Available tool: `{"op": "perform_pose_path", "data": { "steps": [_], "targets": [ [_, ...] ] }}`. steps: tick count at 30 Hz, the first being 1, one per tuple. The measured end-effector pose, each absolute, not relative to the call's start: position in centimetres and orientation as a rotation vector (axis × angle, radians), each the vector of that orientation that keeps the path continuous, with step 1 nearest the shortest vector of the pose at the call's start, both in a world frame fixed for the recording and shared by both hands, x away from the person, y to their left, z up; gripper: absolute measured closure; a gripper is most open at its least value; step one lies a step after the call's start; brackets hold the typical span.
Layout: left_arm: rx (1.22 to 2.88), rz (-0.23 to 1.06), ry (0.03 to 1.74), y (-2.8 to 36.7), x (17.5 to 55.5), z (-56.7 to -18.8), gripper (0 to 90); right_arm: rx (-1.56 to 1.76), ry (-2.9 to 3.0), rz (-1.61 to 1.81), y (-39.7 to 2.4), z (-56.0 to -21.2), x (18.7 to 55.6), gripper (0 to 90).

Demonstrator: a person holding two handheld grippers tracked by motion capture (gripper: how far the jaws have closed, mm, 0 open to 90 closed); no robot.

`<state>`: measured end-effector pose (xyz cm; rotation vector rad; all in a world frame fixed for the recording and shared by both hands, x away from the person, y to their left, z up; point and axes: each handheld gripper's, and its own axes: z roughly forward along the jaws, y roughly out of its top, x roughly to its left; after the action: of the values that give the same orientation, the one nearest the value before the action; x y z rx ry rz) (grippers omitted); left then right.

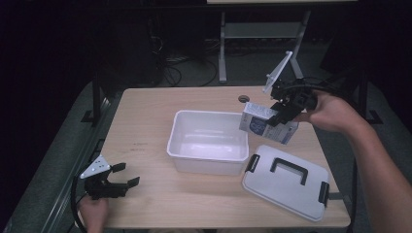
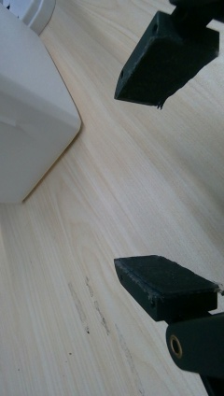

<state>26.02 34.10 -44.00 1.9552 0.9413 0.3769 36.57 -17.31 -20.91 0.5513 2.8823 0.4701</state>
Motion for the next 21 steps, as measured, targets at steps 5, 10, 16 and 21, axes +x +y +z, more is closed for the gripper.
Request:
{"op": "perform_pose_path", "data": {
  "steps": [5, 10, 16, 21],
  "targets": [
    [1.950, 0.381, 0.943, 34.2, 26.1, -44.0, 15.5, 0.504, 2.898, 0.483, -15.8, -20.8, 36.5, 55.4],
    [1.956, 0.378, 0.938, 34.2, 26.0, -44.0, 15.6, 0.460, 2.906, 0.489, -14.4, -20.7, 36.6, 55.4],
    [1.960, 0.377, 0.936, 34.1, 26.0, -44.0, 15.6, 0.413, 2.922, 0.502, -12.7, -20.8, 36.6, 55.4],
    [1.954, 0.374, 0.941, 34.2, 26.0, -44.0, 15.6, 0.380, 2.944, 0.543, -11.2, -20.8, 36.7, 55.4]
  ]
}}
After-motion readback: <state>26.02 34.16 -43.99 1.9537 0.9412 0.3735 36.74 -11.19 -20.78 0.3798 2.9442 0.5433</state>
